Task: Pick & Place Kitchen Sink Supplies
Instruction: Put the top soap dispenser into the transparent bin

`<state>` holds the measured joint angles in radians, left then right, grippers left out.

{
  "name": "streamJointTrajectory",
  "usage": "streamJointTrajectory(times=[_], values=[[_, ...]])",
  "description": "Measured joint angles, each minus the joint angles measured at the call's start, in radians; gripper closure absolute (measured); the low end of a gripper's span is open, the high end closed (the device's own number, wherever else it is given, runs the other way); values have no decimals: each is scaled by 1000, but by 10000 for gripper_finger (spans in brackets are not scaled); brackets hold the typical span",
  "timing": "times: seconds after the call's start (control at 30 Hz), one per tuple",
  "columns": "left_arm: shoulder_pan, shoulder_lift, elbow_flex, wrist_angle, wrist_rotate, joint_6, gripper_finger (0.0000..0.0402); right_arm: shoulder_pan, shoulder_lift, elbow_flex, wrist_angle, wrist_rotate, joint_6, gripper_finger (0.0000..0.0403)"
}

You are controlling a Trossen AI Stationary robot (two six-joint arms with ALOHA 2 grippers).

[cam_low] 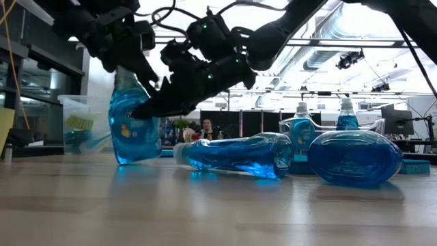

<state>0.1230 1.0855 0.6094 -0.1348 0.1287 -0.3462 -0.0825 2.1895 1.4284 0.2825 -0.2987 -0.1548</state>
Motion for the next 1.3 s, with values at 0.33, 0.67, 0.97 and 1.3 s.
streamJointTrajectory(times=[0.33,0.67,0.97,1.3], values=[[0,-17,67,-2,-67,105,193,46,-1,0,4,211,-33,315],[0,-63,231,-247,-211,191,193,47,-4,1,40,281,16,315],[1,-167,287,-459,-265,176,193,44,-11,-5,-2,302,5,316],[0,-394,300,-588,-399,121,192,37,-50,-5,-66,423,-3,316]])
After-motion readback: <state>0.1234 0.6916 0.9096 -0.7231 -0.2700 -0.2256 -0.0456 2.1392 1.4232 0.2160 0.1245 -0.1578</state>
